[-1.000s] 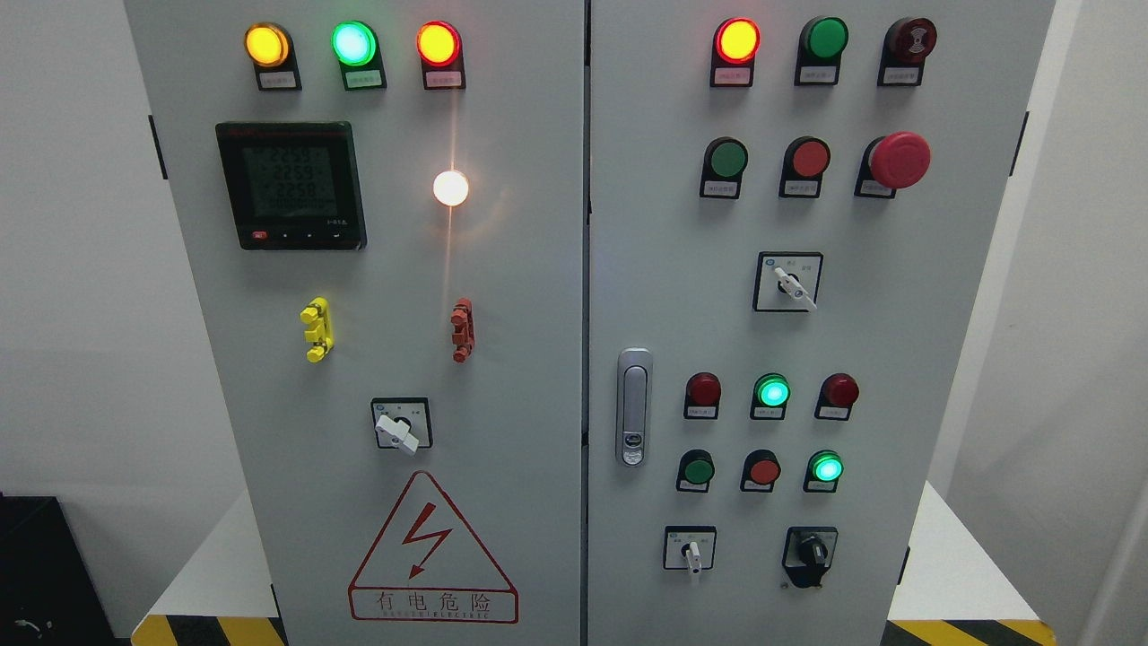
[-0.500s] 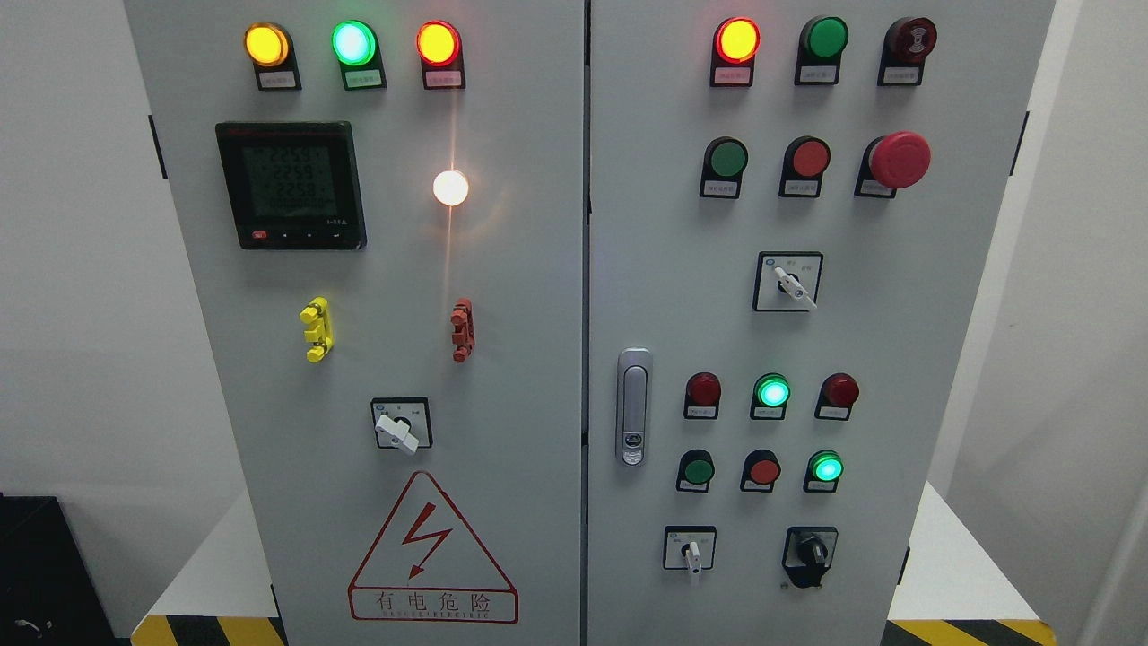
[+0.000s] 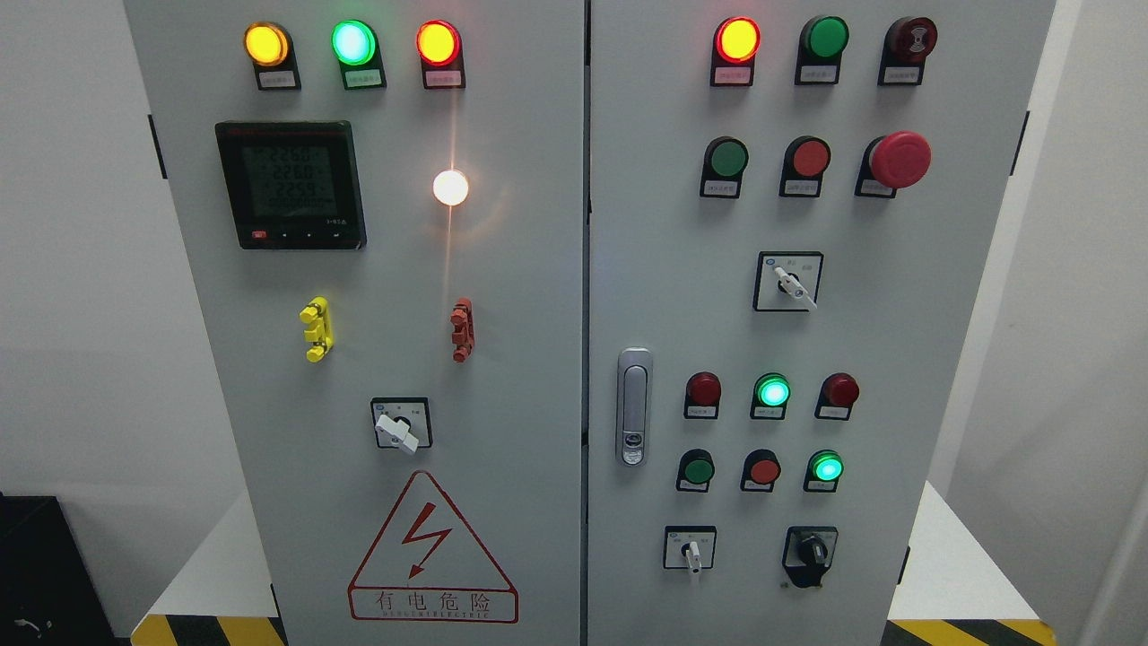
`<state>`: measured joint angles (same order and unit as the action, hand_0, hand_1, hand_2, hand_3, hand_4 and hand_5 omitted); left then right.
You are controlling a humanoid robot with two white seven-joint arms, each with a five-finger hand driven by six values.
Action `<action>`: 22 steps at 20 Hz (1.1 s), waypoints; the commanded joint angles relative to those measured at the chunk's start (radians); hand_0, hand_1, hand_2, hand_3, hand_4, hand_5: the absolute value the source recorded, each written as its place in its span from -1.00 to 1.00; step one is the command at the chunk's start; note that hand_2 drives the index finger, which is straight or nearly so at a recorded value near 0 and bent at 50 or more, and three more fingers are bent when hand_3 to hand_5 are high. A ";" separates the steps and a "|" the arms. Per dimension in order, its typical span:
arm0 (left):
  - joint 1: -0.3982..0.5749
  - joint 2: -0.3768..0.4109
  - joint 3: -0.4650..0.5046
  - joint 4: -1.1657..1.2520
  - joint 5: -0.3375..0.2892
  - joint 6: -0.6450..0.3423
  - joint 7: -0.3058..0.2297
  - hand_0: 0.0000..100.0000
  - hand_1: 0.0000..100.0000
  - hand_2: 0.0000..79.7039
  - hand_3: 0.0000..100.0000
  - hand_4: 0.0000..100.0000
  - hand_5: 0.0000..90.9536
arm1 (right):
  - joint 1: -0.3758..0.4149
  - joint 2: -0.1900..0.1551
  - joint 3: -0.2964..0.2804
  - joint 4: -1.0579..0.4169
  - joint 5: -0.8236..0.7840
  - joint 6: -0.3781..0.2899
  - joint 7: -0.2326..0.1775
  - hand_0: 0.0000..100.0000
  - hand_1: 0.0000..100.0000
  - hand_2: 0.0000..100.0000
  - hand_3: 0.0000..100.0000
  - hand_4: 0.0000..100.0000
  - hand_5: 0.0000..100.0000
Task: Flip black knob to close circuit
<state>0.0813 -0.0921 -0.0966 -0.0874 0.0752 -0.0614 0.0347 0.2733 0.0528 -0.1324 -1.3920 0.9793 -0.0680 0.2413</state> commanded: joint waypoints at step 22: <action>0.000 0.000 0.000 0.000 0.000 0.000 0.001 -0.76 0.11 -1.00 -1.00 -1.00 -1.00 | -0.288 0.070 0.008 -0.498 0.311 0.261 0.099 -1.00 -0.94 0.88 1.00 0.90 0.91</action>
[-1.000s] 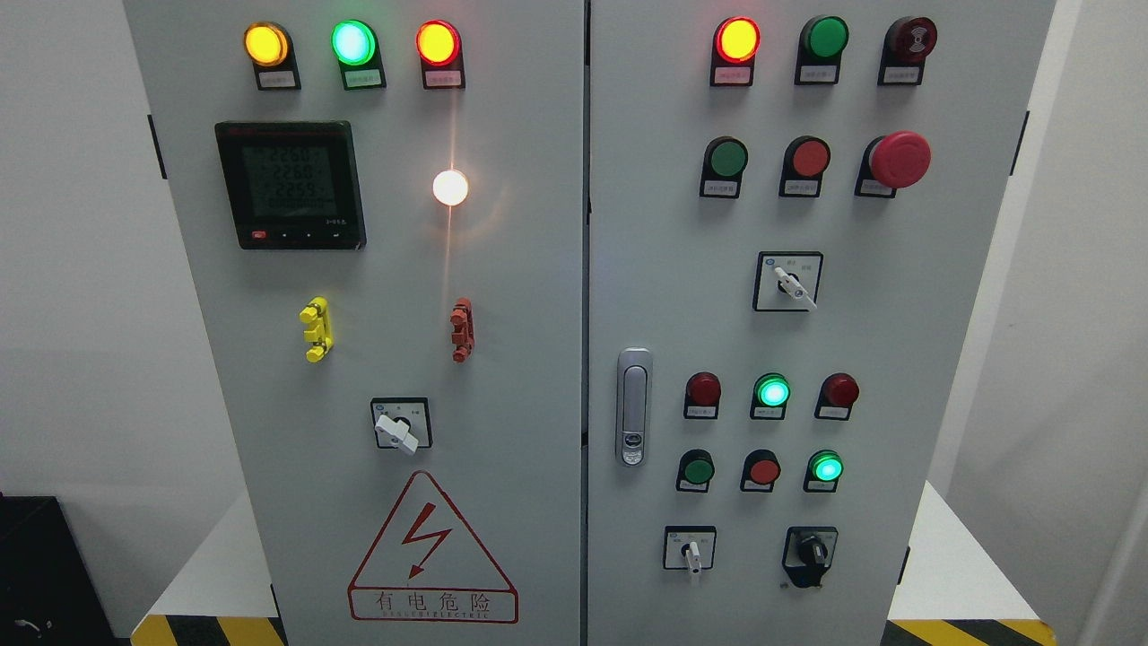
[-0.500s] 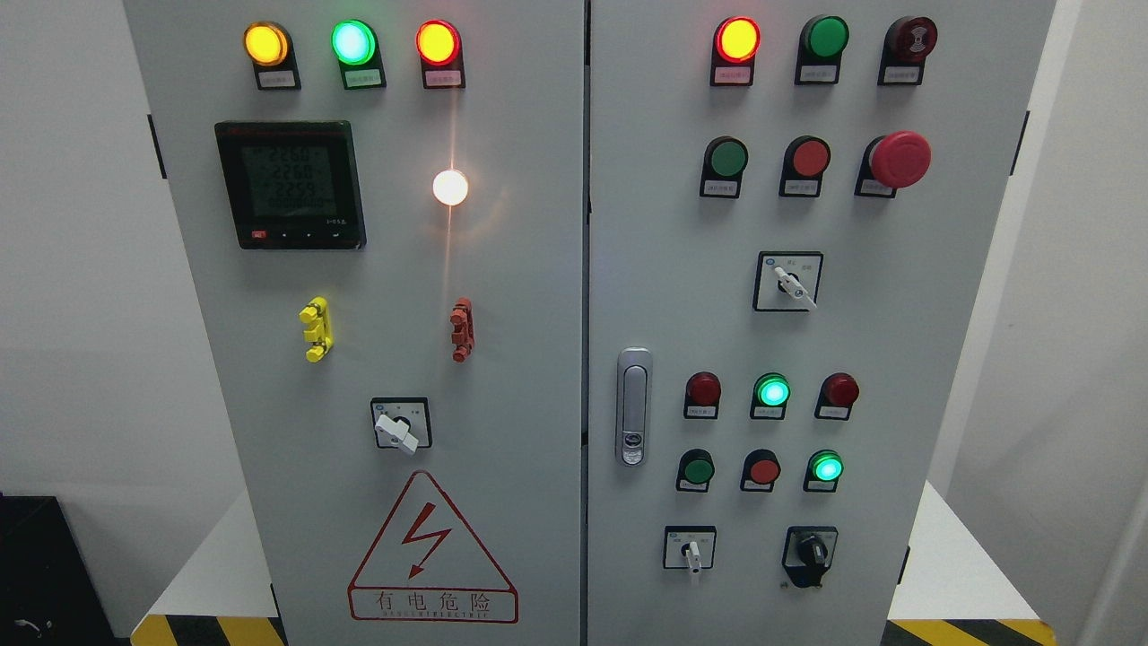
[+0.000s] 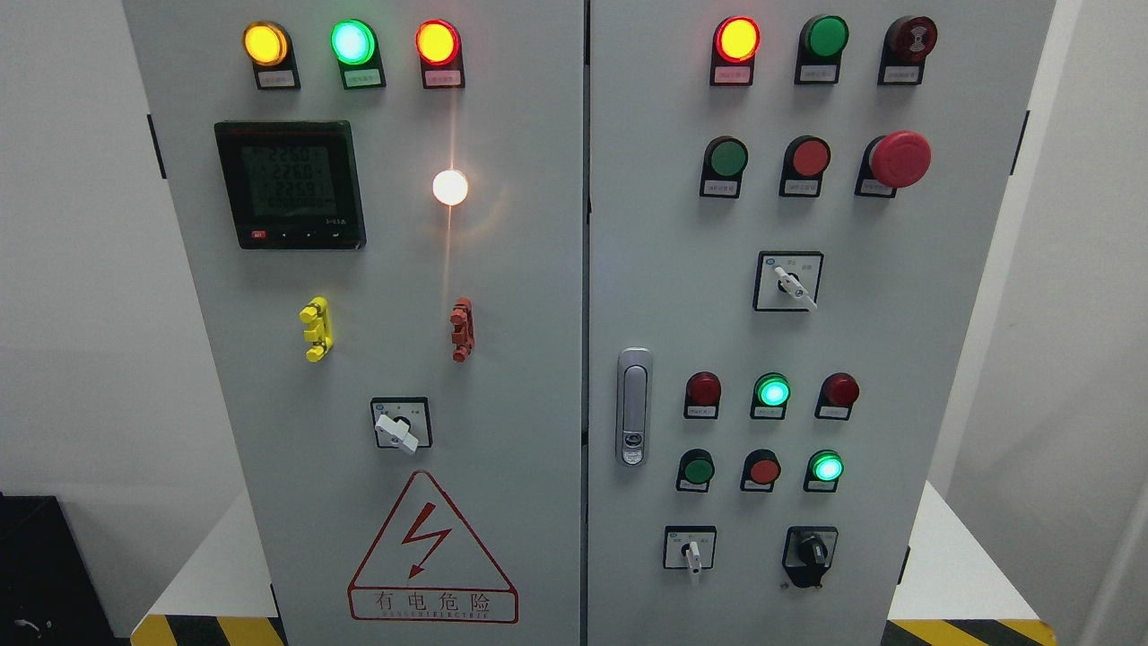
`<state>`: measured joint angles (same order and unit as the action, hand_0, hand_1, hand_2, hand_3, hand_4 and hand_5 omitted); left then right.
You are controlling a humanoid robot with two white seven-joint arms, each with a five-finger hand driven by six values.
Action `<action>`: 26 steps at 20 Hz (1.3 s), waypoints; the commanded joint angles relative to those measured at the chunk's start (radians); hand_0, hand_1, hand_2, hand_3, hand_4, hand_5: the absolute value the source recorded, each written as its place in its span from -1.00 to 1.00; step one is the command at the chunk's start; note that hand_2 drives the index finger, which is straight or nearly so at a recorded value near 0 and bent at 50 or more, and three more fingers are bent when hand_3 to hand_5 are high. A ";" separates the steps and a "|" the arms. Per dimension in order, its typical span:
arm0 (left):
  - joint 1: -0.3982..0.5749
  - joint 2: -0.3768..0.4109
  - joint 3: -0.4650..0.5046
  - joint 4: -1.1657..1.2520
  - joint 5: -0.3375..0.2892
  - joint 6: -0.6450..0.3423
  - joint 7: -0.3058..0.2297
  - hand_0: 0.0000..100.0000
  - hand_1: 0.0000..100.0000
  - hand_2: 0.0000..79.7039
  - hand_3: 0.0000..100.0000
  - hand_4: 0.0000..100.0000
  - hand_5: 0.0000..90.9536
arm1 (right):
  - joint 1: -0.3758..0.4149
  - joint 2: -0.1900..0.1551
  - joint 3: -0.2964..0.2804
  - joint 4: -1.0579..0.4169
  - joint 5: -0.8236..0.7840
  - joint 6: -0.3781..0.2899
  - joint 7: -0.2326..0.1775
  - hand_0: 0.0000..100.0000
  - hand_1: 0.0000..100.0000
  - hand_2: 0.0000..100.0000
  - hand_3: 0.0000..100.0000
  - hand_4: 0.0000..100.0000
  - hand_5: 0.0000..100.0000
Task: Flip black knob to close circuit
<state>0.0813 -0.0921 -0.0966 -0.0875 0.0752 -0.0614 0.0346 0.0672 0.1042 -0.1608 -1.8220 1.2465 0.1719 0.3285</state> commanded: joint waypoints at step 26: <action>0.000 0.000 0.000 0.000 0.000 0.000 0.001 -0.76 0.11 -1.00 -1.00 -1.00 -1.00 | -0.316 0.022 0.047 0.095 0.137 0.093 0.066 -1.00 -0.95 0.87 1.00 0.91 0.92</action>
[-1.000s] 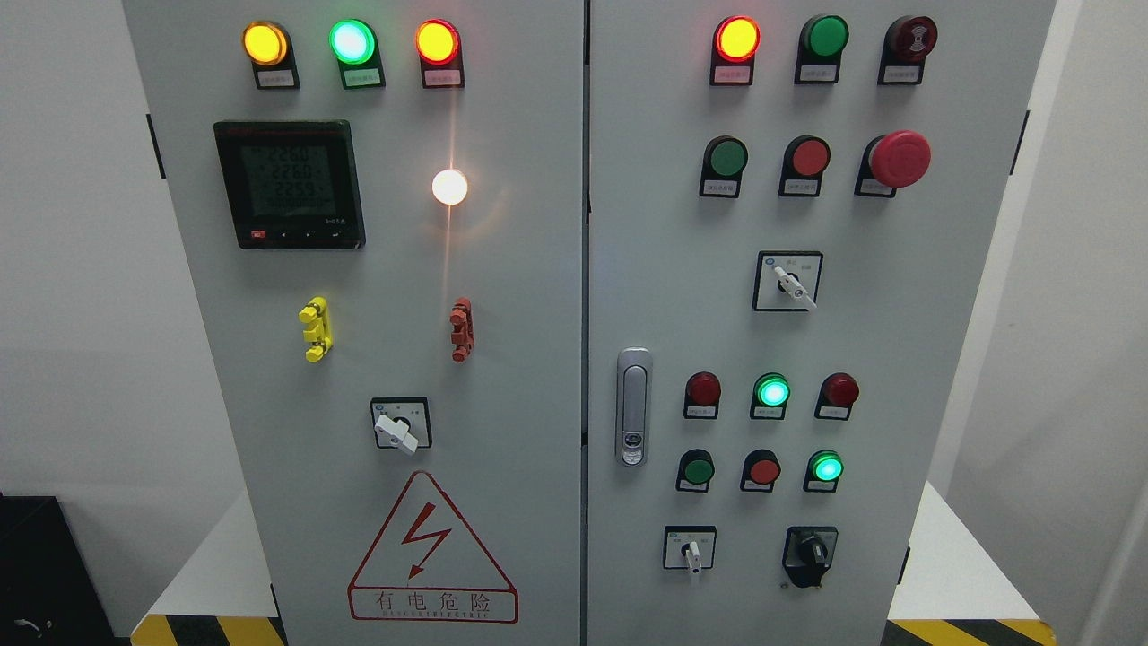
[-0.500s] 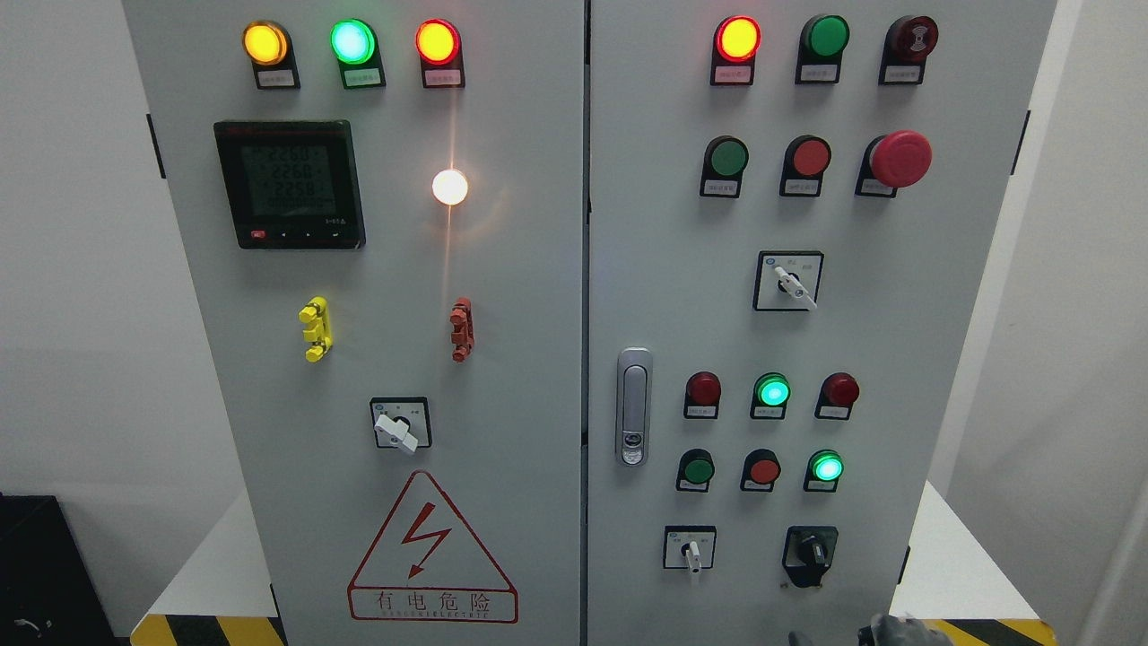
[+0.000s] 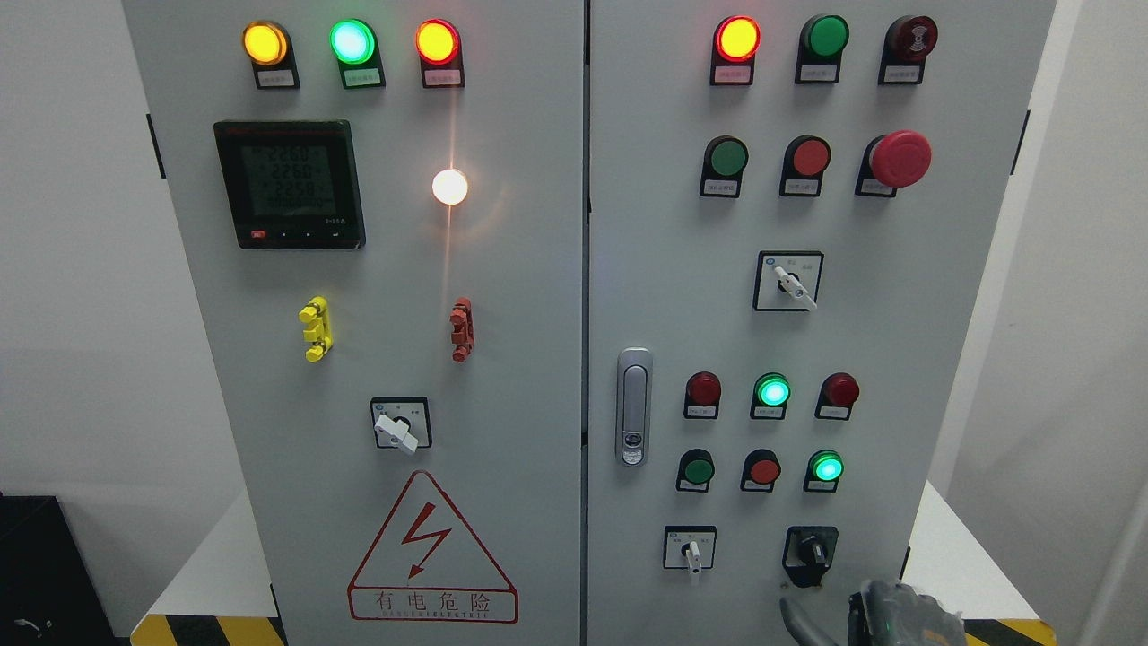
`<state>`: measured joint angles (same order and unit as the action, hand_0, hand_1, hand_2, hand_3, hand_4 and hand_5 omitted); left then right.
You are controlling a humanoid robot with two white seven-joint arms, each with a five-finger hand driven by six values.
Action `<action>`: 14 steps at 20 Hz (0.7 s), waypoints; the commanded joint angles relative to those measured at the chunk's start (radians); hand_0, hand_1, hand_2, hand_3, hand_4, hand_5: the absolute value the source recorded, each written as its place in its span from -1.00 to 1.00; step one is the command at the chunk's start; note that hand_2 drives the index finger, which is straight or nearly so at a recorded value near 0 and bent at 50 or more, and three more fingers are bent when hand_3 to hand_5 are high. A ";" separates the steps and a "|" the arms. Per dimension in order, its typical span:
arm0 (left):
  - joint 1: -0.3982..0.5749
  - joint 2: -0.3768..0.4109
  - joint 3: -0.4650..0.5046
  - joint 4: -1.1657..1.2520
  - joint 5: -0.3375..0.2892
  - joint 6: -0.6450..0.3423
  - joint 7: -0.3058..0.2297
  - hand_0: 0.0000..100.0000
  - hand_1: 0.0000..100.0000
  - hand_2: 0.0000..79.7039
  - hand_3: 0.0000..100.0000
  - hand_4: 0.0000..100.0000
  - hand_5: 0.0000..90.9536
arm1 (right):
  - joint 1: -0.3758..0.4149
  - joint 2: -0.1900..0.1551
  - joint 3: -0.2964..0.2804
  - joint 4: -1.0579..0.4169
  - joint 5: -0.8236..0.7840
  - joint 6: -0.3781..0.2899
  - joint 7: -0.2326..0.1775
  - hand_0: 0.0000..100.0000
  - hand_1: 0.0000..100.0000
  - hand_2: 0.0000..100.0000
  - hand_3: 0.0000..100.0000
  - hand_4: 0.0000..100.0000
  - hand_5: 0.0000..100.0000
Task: Flip black knob to close circuit
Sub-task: 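Reach the right hand up to the black rotary knob low on the door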
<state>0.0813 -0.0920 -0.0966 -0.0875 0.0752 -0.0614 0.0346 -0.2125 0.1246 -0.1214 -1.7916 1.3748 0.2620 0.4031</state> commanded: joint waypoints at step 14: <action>0.000 0.000 0.000 0.000 0.000 0.000 0.001 -0.76 0.11 -1.00 -1.00 -1.00 -1.00 | -0.074 -0.025 -0.015 0.124 0.026 0.008 -0.013 -1.00 -0.94 0.86 1.00 0.91 0.91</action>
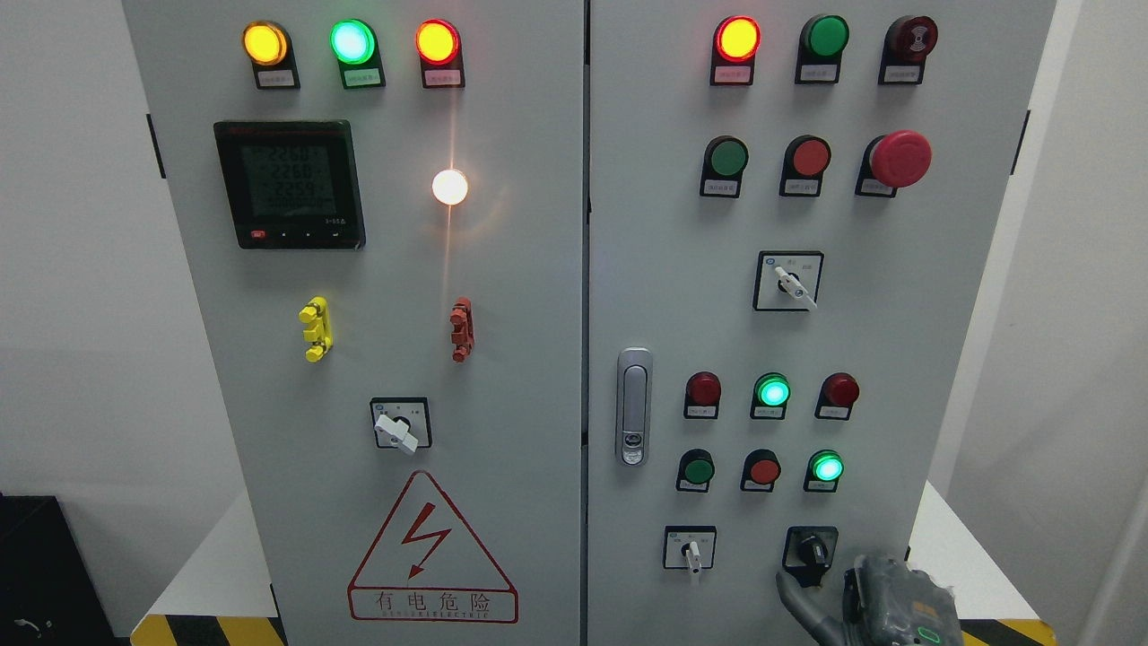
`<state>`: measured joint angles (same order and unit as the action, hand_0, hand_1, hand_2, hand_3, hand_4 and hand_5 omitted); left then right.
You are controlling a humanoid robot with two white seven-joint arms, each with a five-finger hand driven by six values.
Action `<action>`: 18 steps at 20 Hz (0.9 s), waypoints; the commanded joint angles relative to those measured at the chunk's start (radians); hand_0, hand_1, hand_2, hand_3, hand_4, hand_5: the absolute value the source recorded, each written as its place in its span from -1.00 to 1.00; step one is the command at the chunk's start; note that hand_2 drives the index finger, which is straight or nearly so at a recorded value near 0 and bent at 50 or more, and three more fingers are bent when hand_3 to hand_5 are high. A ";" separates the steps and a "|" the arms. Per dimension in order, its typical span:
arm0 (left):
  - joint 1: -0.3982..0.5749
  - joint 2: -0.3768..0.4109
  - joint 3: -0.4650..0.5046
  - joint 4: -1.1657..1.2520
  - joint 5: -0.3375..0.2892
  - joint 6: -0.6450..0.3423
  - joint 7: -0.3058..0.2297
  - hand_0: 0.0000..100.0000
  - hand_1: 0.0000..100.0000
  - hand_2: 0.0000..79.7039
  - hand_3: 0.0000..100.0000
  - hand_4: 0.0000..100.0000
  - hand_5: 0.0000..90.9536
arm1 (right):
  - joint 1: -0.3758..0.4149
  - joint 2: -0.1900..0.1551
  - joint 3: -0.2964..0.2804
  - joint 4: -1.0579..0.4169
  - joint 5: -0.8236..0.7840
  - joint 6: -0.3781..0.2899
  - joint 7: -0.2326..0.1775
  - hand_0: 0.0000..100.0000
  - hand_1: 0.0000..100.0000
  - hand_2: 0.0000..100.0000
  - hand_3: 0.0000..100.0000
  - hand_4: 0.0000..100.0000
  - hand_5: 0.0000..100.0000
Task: Flip black knob to close circuit
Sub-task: 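Reach the right hand up to the black rotary knob low on the door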
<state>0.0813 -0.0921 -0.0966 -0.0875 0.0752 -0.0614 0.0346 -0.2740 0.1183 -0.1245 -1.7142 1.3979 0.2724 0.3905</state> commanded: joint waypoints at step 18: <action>0.000 0.000 0.000 0.000 0.000 0.000 0.001 -0.76 0.11 -1.00 -1.00 -1.00 -1.00 | -0.025 -0.034 -0.081 0.041 -0.008 -0.007 -0.004 -1.00 -0.94 0.84 1.00 0.90 0.89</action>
<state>0.0813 -0.0920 -0.0966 -0.0874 0.0752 -0.0614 0.0347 -0.2951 0.0956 -0.1609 -1.6810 1.3940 0.2631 0.3892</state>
